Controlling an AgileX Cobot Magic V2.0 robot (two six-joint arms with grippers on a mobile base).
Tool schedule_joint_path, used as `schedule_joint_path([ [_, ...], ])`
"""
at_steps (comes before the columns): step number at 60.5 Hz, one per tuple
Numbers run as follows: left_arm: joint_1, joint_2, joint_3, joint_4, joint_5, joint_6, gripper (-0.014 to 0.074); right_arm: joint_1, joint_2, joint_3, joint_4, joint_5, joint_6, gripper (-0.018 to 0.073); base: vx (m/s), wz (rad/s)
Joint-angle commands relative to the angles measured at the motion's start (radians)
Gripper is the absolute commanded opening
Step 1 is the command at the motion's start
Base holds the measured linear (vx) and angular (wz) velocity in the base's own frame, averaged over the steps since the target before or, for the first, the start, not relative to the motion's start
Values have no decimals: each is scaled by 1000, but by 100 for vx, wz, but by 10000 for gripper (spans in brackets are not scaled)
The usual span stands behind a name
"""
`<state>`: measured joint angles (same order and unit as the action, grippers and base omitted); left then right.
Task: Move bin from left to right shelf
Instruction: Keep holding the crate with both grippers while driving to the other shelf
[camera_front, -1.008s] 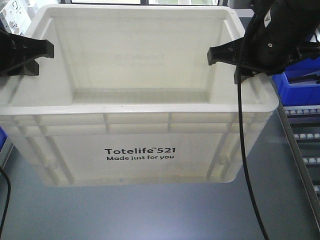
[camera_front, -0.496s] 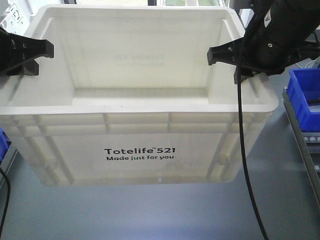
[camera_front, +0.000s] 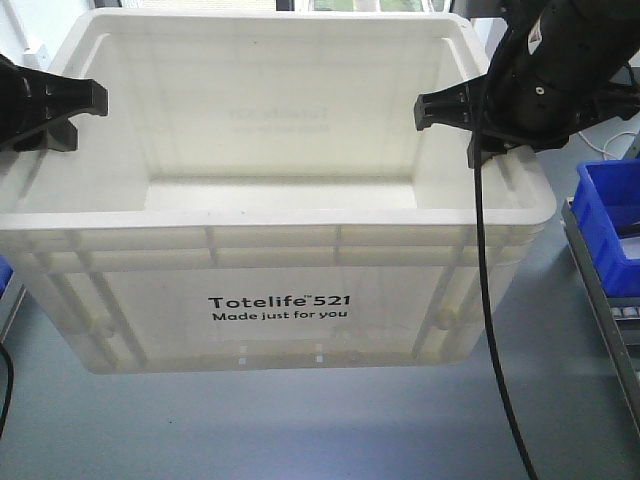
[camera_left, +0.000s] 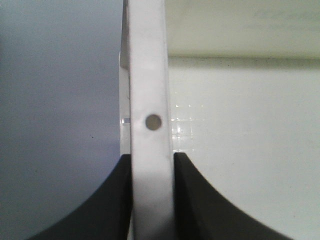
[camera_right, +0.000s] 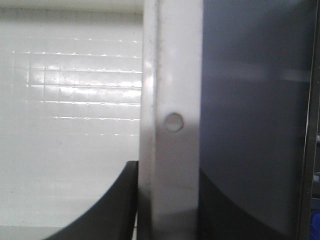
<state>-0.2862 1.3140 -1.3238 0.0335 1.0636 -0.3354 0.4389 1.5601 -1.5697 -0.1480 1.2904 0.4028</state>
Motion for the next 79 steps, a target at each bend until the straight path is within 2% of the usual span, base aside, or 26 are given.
schedule_joint_path([
  [1,-8,-44,-41,-25,-100,18,92,-2,-48,-39,-61,-42,5,-8,22,-28],
  [48,-8,-44,-41,-25,-100,18,92,-2,-48,-39,-61,-42,5,-8,18,-28],
  [79,-8,-44,-41,-25,-100,18,92,-2,-48,-39,-61,-42,5,-8,26,0],
])
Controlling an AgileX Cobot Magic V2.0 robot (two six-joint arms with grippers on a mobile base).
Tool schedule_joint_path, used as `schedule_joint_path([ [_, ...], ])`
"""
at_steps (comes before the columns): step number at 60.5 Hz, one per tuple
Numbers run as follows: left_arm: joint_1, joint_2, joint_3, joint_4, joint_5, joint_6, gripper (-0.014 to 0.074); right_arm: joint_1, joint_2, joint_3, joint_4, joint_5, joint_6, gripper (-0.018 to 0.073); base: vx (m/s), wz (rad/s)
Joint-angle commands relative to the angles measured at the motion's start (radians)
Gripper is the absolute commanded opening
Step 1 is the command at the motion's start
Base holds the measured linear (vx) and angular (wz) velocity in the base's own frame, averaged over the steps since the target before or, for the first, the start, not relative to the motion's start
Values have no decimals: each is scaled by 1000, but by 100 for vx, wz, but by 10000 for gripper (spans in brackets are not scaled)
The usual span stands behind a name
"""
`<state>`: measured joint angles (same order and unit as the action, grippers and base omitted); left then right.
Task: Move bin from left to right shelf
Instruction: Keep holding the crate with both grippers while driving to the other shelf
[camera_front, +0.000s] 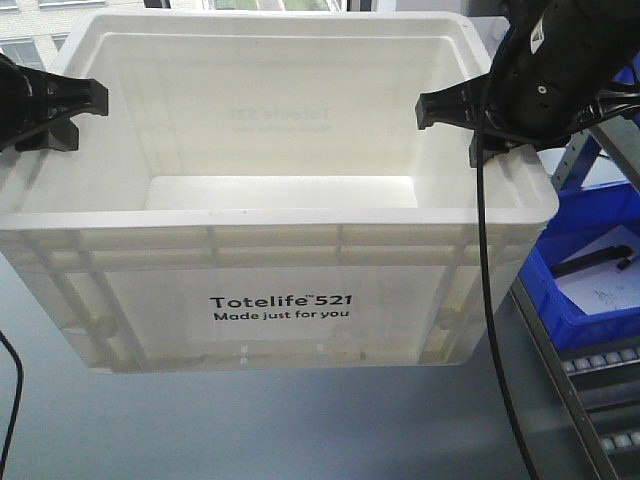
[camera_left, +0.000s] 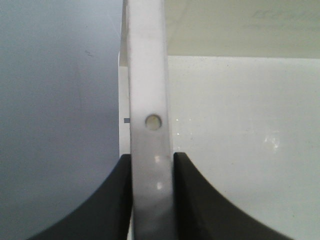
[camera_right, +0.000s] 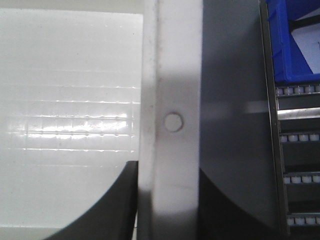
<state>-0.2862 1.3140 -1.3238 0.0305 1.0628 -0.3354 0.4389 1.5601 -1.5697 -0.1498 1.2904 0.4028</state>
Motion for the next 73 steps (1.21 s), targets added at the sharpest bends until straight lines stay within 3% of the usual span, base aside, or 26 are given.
schedule_joint_path([
  [1,-8,-44,-41,-22,-99,18,92,-2,-48,-39,-59,-42,5,-8,28,22],
  [73,-8,-44,-41,-22,-99,18,92,-2,-48,-39,-59,-42,5,-8,18,38],
])
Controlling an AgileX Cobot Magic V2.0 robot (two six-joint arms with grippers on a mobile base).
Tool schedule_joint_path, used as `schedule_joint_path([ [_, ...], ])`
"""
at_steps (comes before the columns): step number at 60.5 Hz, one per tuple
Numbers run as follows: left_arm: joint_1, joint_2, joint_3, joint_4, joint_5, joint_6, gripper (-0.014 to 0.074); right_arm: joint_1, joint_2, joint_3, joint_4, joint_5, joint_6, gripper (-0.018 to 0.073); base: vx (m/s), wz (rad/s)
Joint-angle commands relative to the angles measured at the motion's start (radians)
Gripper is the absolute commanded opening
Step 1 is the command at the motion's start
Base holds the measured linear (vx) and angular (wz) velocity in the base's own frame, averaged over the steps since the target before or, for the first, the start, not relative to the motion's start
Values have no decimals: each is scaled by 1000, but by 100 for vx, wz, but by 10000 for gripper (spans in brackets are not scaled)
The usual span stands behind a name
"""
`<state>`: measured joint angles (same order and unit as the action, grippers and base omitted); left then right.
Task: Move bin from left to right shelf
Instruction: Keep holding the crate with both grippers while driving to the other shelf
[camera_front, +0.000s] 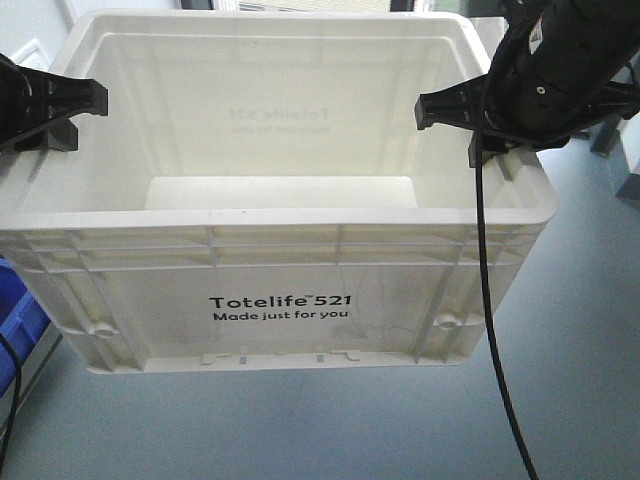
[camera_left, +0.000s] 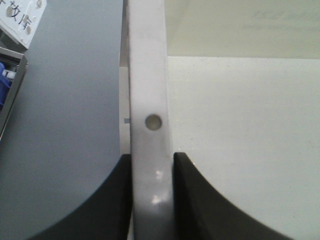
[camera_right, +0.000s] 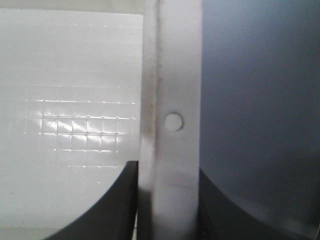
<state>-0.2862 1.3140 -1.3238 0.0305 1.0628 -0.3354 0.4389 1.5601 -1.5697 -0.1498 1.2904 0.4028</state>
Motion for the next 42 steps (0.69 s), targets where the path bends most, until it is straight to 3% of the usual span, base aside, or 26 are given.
schedule_joint_path([
  [1,-8,-44,-41,-22,-99,18,92,-2,-48,-39,-59,-42,5,-8,11,49],
  [42,-8,-44,-41,-22,-99,18,92,-2,-48,-39,-59,-42,5,-8,9,46],
])
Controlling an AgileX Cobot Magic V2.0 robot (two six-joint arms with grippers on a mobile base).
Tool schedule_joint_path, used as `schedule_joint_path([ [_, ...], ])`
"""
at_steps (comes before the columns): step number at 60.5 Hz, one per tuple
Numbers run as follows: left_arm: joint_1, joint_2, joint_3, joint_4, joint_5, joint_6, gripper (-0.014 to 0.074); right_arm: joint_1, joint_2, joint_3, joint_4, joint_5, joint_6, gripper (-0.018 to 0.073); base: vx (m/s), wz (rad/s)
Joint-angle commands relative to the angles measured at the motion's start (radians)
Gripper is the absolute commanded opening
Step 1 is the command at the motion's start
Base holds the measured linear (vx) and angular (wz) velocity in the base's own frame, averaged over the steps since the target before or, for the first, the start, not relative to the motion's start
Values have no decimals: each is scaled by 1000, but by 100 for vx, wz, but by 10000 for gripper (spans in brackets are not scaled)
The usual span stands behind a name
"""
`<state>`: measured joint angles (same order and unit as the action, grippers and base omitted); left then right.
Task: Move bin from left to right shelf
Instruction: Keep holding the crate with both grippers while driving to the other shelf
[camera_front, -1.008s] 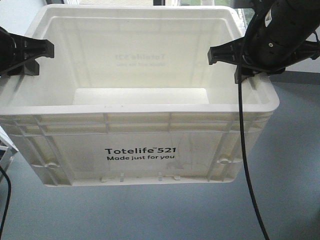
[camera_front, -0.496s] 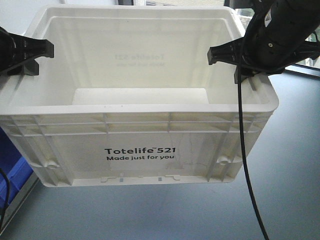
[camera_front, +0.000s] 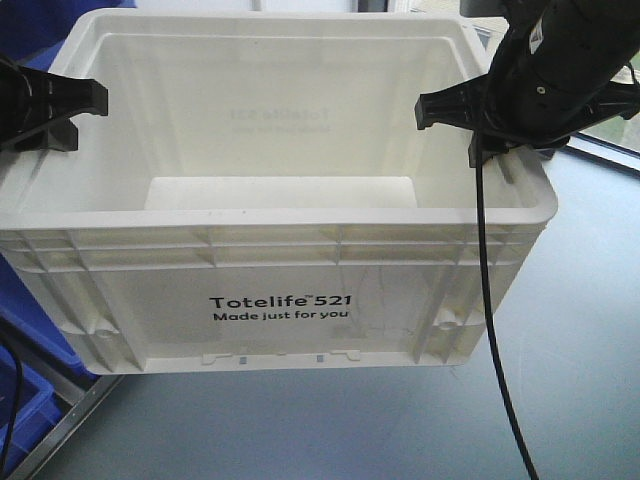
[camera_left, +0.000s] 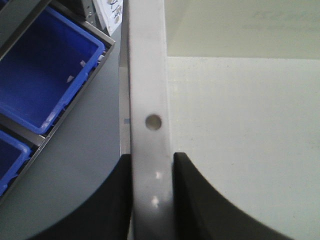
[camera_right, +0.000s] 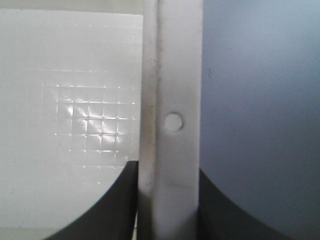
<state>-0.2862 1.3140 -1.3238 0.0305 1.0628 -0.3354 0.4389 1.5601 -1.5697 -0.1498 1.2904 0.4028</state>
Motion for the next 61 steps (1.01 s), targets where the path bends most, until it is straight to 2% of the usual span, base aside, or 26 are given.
schedule_joint_path([
  [1,-8,-44,-41,-22,-99,18,92,-2,-48,-39,-59,-42,5,-8,7,47],
  [61,-8,-44,-41,-22,-99,18,92,-2,-48,-39,-59,-42,5,-8,5,41],
])
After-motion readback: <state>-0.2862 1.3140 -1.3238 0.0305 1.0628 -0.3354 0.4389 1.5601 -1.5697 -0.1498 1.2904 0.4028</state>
